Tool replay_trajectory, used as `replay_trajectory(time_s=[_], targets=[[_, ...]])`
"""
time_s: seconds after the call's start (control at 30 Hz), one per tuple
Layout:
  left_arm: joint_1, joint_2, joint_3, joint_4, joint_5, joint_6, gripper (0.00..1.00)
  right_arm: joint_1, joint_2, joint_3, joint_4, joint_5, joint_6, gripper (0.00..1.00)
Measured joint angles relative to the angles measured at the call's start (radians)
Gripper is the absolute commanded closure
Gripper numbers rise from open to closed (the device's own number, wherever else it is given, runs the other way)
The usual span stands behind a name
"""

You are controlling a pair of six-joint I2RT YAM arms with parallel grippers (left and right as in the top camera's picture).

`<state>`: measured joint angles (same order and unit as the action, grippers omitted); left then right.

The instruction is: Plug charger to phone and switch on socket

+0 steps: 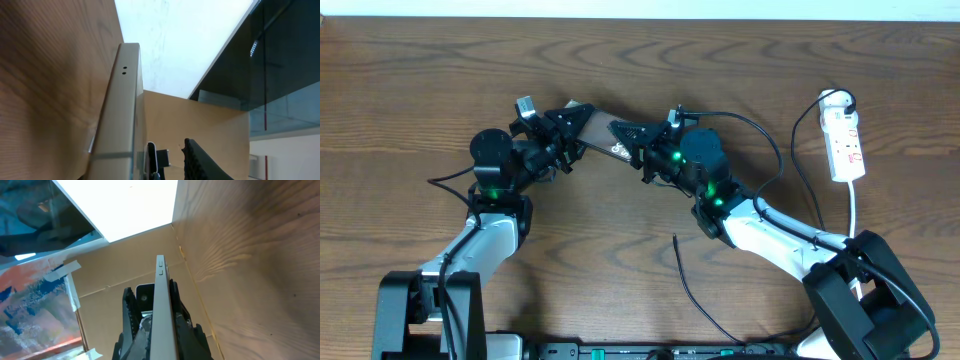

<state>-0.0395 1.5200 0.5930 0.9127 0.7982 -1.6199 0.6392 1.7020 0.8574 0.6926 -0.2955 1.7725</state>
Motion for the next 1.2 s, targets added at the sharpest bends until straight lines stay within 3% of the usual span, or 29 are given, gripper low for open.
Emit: replay_trajectory(time_s=[0.7, 1.2], targets=[[0.000, 0.000, -0.010, -0.004, -0.019, 0.040, 0.75, 0.055, 0.000, 0.000, 0.000, 0.099, 0.000, 0.99], [0.000, 0.000, -0.013, -0.037, -0.023, 0.053, 0.87, 0.064, 0.000, 0.011, -0.040, 0.111, 0.000, 0.99]])
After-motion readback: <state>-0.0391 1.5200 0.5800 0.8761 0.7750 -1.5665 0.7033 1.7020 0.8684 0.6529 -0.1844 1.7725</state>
